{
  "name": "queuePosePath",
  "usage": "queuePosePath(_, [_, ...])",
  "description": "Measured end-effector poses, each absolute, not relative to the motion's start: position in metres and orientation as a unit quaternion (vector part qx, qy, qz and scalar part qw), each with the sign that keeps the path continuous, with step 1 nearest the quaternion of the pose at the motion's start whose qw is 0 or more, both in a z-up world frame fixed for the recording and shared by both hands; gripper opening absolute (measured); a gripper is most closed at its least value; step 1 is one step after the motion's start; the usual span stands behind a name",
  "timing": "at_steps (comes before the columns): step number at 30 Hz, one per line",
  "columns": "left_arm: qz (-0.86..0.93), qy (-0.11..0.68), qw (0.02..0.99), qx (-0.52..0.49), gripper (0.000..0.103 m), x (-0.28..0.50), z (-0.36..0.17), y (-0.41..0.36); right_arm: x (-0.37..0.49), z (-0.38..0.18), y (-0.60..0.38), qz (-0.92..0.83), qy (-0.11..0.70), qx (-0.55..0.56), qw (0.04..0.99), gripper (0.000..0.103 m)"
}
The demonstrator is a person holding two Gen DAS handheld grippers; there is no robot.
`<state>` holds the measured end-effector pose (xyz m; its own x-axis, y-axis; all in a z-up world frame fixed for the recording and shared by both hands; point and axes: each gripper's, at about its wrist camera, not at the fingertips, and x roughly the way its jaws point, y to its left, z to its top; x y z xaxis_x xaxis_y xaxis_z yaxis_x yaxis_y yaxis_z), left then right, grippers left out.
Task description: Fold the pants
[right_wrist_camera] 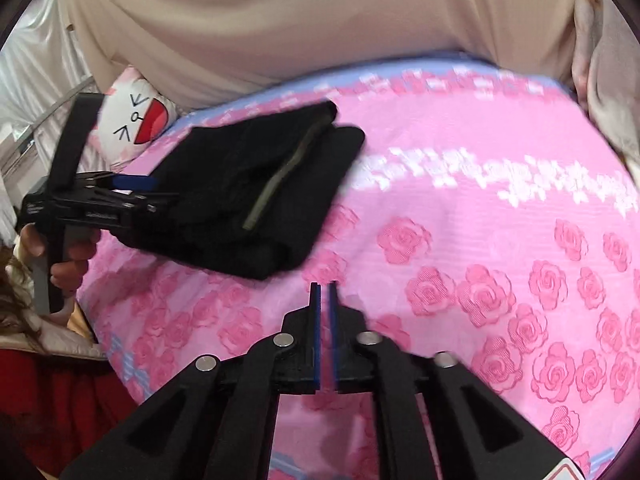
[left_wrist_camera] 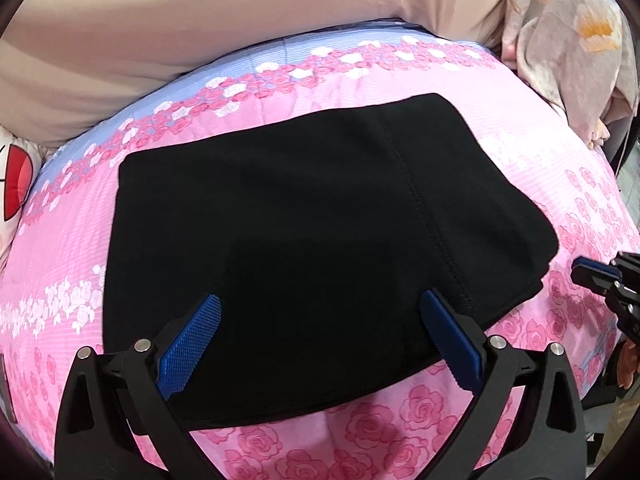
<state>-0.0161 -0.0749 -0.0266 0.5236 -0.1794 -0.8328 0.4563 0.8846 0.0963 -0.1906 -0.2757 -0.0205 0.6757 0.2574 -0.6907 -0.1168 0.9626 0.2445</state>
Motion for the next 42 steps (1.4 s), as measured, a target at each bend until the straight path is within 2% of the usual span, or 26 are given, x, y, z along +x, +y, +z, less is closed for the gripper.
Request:
queuePosePath(1, [-0.185, 0.450, 0.860, 0.156, 0.098, -0.017, -0.026, -0.077, -0.189, -0.018, -0.269, 0.107, 0.384, 0.083, 0.913, 0.029])
queuePosePath(2, [-0.186, 0.446, 0.861, 0.159, 0.098, -0.019, -0.025, -0.079, -0.187, -0.015, -0.262, 0.108, 0.375, 0.073, 0.918, 0.041])
queuePosePath(5, [-0.186, 0.441, 0.863, 0.162, 0.098, -0.020, -0.023, -0.082, -0.164, -0.019, -0.248, 0.104, 0.379, 0.041, 0.918, 0.043])
queuePosePath(7, [-0.183, 0.440, 0.864, 0.161, 0.098, -0.019, -0.022, -0.080, -0.144, -0.032, -0.242, 0.089, 0.417, 0.033, 0.904, 0.022])
queuePosePath(8, [-0.180, 0.441, 0.865, 0.161, 0.098, -0.019, -0.022, -0.079, -0.141, -0.032, -0.244, 0.107, 0.421, 0.063, 0.898, 0.010])
queuePosePath(10, [-0.171, 0.439, 0.869, 0.155, 0.098, -0.017, -0.020, -0.069, -0.149, -0.023, -0.253, 0.109, 0.414, 0.089, 0.899, 0.003])
queuePosePath(12, [-0.162, 0.442, 0.870, 0.148, 0.098, -0.013, -0.021, -0.059, -0.157, -0.024, -0.267, 0.085, 0.413, 0.104, 0.901, 0.002])
queuePosePath(14, [-0.155, 0.456, 0.865, 0.138, 0.098, -0.006, -0.029, -0.050, -0.162, -0.037, -0.290, 0.042, 0.433, 0.136, 0.890, 0.009])
queuePosePath(18, [-0.156, 0.445, 0.873, 0.127, 0.098, -0.003, -0.023, -0.046, -0.167, -0.002, -0.293, 0.070, 0.354, 0.217, 0.907, 0.012])
queuePosePath(20, [-0.159, 0.438, 0.876, 0.122, 0.098, 0.000, -0.019, -0.047, -0.148, 0.018, -0.274, 0.116, 0.320, 0.243, 0.908, 0.023])
queuePosePath(21, [-0.158, 0.438, 0.877, 0.120, 0.098, 0.002, -0.018, -0.048, -0.131, 0.020, -0.262, 0.140, 0.319, 0.253, 0.903, 0.035])
queuePosePath(22, [-0.159, 0.438, 0.877, 0.117, 0.098, 0.004, -0.017, -0.047, -0.113, 0.017, -0.250, 0.153, 0.322, 0.251, 0.900, 0.036])
queuePosePath(24, [-0.149, 0.437, 0.879, 0.120, 0.098, 0.006, -0.018, -0.044, -0.086, 0.006, -0.234, 0.144, 0.345, 0.222, 0.900, 0.036])
queuePosePath(26, [-0.126, 0.440, 0.880, 0.128, 0.098, 0.011, -0.020, -0.037, -0.067, -0.013, -0.228, 0.101, 0.376, 0.196, 0.900, 0.022])
queuePosePath(27, [-0.116, 0.442, 0.880, 0.128, 0.098, 0.014, -0.022, -0.032, -0.066, -0.020, -0.232, 0.096, 0.375, 0.200, 0.900, 0.004])
queuePosePath(28, [-0.107, 0.444, 0.880, 0.128, 0.098, 0.016, -0.023, -0.027, -0.065, -0.023, -0.239, 0.088, 0.373, 0.207, 0.900, 0.000])
queuePosePath(31, [-0.098, 0.457, 0.877, 0.112, 0.098, 0.024, -0.031, -0.011, -0.070, -0.028, -0.264, 0.072, 0.378, 0.279, 0.880, 0.000])
queuePosePath(33, [-0.103, 0.456, 0.878, 0.107, 0.098, 0.024, -0.031, -0.007, -0.078, -0.009, -0.257, 0.051, 0.362, 0.256, 0.895, 0.012])
queuePosePath(38, [-0.100, 0.442, 0.883, 0.123, 0.098, 0.021, -0.033, -0.010, -0.037, 0.021, -0.216, 0.119, 0.357, 0.242, 0.894, 0.012])
queuePosePath(42, [-0.103, 0.444, 0.882, 0.121, 0.098, 0.022, -0.033, -0.009, 0.011, 0.003, -0.194, 0.086, 0.410, 0.202, 0.885, 0.010])
